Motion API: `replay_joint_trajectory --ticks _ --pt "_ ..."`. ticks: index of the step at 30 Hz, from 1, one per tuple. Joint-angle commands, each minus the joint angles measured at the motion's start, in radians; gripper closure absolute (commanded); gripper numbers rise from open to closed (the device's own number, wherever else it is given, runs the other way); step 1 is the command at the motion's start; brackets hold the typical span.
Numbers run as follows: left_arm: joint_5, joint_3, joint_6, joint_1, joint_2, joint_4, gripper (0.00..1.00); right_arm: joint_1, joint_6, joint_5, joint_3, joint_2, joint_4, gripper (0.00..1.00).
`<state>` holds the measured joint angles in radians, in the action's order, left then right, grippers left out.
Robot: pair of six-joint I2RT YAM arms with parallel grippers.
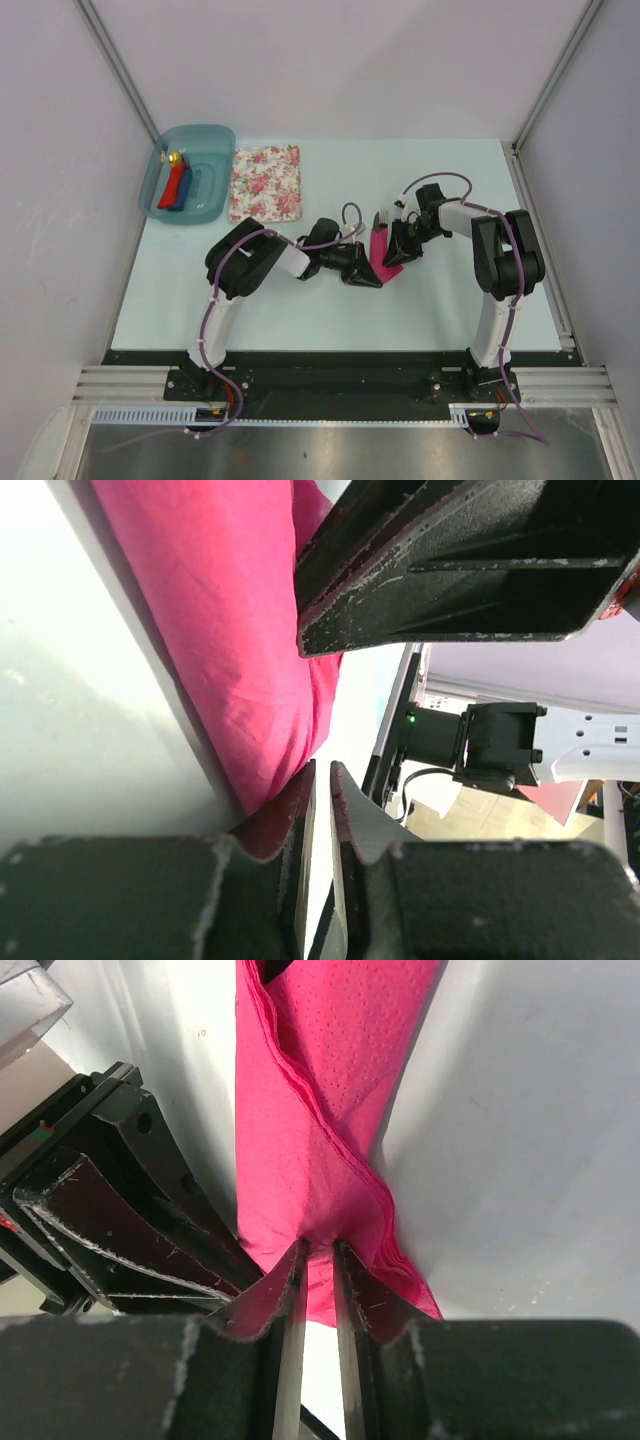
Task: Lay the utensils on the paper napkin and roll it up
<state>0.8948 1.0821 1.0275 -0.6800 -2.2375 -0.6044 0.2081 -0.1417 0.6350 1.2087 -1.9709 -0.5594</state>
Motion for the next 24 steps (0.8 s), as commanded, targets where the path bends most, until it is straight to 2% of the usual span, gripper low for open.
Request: replay_joint_trajectory --ticks 1,6,10,15,24 --pt "0.012 0.009 -0.066 0.014 0.025 0.007 0.83 0.011 0.042 -0.098 -0.026 -0.023 -0.008 0.79" --pt "0.046 0.047 0.057 0.013 0.105 -0.147 0.81 0.013 0.045 -0.100 -0.028 -0.019 -0.010 0.79" --pt "0.013 0.122 0.065 0.013 0.110 -0.109 0.81 0.014 0.042 -0.100 -0.028 -0.022 -0.004 0.79" --pt "-0.008 0.128 0.068 0.010 0.041 -0.087 0.81 0.013 0.039 -0.100 -0.029 -0.026 0.000 0.79" --pt "-0.060 0.134 -0.059 0.010 -0.059 0.095 0.85 0.004 0.036 -0.087 -0.024 -0.019 -0.004 0.79"
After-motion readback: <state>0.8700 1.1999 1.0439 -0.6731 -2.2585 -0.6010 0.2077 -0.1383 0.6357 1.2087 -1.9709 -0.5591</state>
